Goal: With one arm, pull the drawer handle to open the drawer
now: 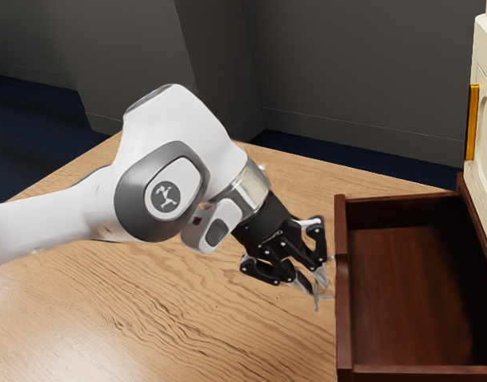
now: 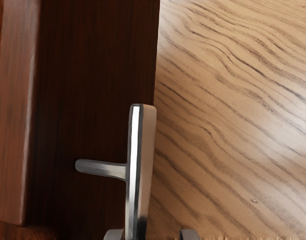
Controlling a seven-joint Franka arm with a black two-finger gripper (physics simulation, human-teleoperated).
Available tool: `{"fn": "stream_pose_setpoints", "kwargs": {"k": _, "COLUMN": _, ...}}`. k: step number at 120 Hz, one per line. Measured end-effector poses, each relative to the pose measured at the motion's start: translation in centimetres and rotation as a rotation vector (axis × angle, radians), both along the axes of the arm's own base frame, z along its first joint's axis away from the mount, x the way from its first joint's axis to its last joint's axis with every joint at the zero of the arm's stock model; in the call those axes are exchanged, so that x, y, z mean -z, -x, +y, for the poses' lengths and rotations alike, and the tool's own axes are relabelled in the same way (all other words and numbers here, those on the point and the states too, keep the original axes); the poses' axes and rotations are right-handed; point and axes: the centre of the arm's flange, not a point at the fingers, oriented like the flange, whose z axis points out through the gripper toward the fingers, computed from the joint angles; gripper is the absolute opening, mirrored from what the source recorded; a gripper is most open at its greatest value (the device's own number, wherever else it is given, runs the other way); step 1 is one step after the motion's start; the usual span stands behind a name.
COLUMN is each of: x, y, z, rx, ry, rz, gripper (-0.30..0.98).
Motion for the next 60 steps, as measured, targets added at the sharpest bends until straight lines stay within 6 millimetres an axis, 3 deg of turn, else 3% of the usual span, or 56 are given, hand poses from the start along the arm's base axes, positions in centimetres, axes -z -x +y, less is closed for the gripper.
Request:
{"fn": "stream_pose_setpoints", "kwargs": {"k": 15, "x": 0.0, "y": 0.5, "z": 1.4, "rx": -0.018, "ry": 0.001, "rz": 0.001, "gripper": 0.08}}
{"fn": "stream_pose_setpoints", "kwargs": {"k": 38, "x": -0.1, "y": 0.7, "z": 1.6, "rx": -0.014, "ry": 0.002, "rz": -0.002, "gripper": 0.08}}
{"fn": "stream_pose_setpoints", "kwargs": {"k": 52, "x": -1.9, "y": 1.4, "z": 2.2, "rx": -0.020, "ry": 0.005, "rz": -0.032, "gripper": 0.07}}
{"fn": "stream_pose_setpoints", "kwargs": {"k": 60, "x": -4.0, "y": 2.2, "z": 3.3, "rx": -0.032, "ry": 0.014, "rz": -0.065, "gripper": 0.09}}
